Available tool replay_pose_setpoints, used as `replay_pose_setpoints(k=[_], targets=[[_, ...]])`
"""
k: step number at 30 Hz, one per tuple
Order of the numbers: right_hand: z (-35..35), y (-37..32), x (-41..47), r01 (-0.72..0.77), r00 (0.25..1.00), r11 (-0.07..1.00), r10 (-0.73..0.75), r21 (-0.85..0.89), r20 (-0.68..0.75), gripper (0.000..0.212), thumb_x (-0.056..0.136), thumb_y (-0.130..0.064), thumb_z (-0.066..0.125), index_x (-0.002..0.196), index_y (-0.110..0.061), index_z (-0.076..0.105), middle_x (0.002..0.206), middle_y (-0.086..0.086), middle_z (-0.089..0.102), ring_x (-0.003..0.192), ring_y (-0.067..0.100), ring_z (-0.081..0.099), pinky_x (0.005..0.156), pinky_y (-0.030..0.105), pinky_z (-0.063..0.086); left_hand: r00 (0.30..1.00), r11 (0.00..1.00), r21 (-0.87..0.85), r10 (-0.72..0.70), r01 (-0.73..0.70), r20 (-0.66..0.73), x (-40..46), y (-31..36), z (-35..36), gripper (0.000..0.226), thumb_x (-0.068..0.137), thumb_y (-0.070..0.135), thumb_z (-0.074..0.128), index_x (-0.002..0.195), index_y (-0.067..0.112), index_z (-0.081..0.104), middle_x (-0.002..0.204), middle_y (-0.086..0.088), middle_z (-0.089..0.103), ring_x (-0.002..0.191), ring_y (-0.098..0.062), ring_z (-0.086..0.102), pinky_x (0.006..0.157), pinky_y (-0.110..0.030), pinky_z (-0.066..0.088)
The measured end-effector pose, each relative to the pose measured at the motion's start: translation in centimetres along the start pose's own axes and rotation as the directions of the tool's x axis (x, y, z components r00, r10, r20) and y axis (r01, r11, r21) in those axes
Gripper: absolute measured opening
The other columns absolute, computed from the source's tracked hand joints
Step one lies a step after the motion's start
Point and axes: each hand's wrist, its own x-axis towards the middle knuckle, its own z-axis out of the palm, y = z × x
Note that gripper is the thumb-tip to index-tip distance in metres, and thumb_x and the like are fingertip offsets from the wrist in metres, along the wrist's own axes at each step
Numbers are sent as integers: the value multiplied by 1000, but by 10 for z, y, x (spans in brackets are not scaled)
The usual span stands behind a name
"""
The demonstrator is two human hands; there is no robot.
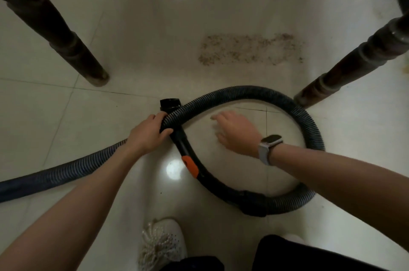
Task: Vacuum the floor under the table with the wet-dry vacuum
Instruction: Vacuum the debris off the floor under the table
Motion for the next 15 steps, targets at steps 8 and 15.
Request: replay_pose_setpoints(k=[8, 15], targets=[[-22, 31, 53, 2, 975, 997, 15, -78, 222, 58, 92, -51, 49, 140, -23, 34, 138, 6, 45, 126, 24, 42, 108, 47, 29, 983, 977, -125, 182, -176, 39, -12, -14, -29, 44, 88, 16, 62, 129, 18, 47, 119, -5, 54, 105, -25, 55, 91, -39, 45], [-4, 2, 24, 106, 864, 994, -103, 23, 493, 37, 90, -51, 53, 111, -22, 61, 90, -2, 60, 80, 16, 57, 67, 28, 45, 855, 857, -375, -133, 353, 501, -23, -12, -7, 41, 94, 45, 44, 91, 10, 65, 95, -10, 68, 79, -21, 63, 73, -31, 52]])
